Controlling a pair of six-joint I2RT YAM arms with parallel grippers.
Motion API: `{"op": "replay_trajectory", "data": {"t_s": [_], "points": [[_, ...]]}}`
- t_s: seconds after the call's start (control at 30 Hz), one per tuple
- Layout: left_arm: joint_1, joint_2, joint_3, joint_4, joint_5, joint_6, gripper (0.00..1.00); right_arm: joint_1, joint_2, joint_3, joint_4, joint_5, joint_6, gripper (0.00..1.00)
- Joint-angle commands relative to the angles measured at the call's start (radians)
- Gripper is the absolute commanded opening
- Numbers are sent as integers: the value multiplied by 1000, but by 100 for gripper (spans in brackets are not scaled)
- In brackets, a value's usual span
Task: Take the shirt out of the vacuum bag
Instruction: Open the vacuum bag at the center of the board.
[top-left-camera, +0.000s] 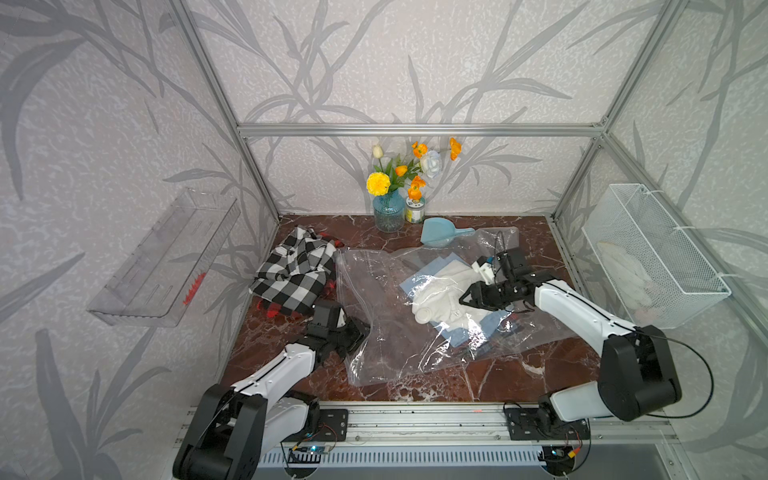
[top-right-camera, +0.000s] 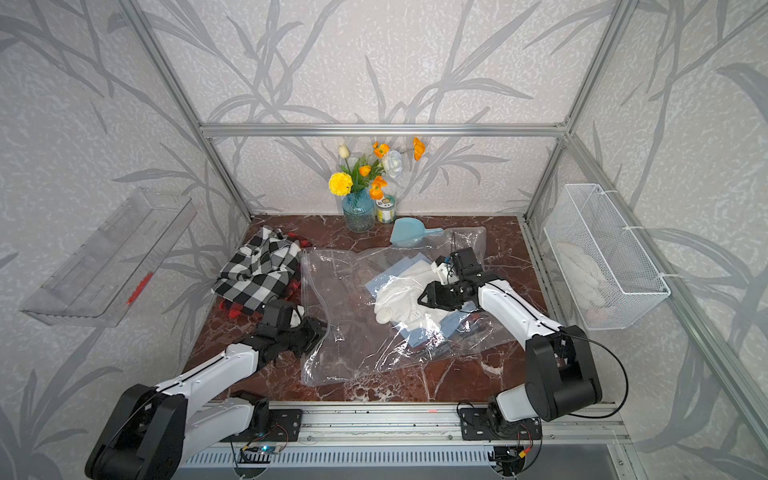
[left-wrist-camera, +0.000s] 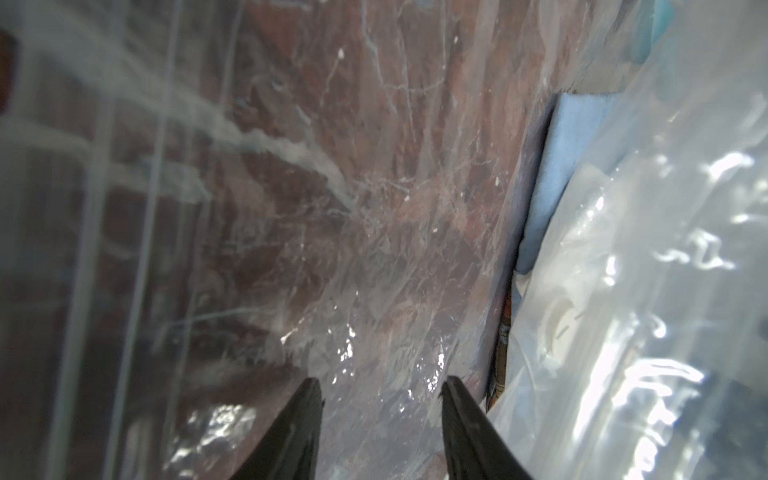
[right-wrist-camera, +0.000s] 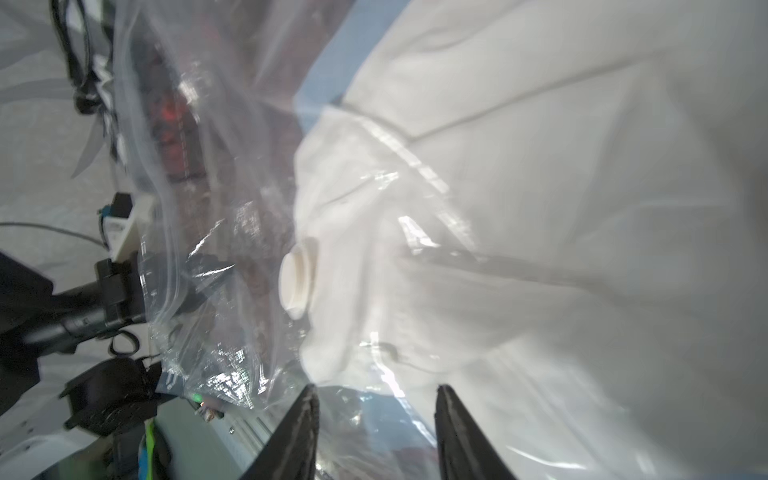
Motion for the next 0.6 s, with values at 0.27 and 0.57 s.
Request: {"op": "replay_trajectory", "data": {"t_s": [0.27, 0.57], "points": [[-39, -43, -15, 30, -22, -6, 50, 429, 226, 226, 261, 29, 236, 72], [-50, -63, -30, 33, -32, -9, 50, 507, 436, 421, 196, 78, 248, 73]]}}
